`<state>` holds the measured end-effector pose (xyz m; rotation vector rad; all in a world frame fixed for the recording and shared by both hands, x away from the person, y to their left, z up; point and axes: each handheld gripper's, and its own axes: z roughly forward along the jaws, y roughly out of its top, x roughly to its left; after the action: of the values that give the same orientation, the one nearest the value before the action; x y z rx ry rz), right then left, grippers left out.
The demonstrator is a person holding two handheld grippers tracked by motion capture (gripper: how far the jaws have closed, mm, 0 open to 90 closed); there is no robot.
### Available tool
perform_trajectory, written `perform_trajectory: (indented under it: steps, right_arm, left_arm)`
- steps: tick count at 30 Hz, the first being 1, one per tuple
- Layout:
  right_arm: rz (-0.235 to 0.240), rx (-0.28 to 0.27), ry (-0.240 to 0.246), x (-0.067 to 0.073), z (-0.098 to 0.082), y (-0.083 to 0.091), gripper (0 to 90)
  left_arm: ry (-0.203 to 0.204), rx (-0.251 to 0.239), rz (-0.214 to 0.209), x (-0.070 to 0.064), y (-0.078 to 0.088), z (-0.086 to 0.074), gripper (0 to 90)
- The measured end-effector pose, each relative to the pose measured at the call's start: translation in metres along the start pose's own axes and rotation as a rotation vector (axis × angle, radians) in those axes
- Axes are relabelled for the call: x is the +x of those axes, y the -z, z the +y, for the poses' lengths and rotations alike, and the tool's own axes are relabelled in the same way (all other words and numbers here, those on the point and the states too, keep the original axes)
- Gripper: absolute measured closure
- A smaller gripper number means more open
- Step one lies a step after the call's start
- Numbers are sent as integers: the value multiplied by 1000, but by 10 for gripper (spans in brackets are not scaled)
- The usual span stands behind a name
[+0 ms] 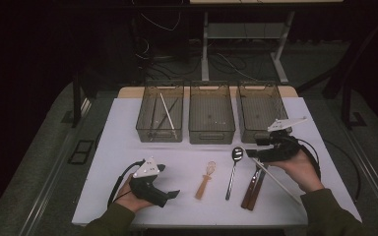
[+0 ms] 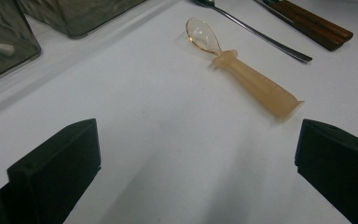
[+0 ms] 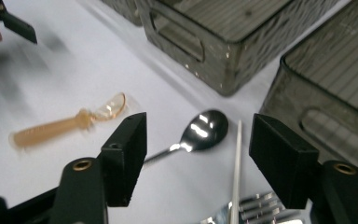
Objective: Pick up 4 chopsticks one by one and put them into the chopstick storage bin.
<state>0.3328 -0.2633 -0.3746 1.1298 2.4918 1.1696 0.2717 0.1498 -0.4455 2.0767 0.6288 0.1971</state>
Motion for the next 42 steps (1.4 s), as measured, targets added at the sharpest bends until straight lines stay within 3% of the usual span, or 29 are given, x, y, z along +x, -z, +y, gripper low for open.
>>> perform_trajectory:
  steps: [8,24,33,42]
  right_arm:
    - [-30,82,19,-1,-19,8,438]
    - [-95,334,21,-9,-48,9,631]
    - [-88,452,23,-11,-59,5,701]
    - [-96,529,40,-11,-63,-1,746]
  left_arm:
    - [-1,-3,2,0,1,0,0]
    - [-15,10,1,0,1,0,0]
    - [-14,9,-2,0,1,0,0]
    - [-13,10,-4,-1,0,0,0]
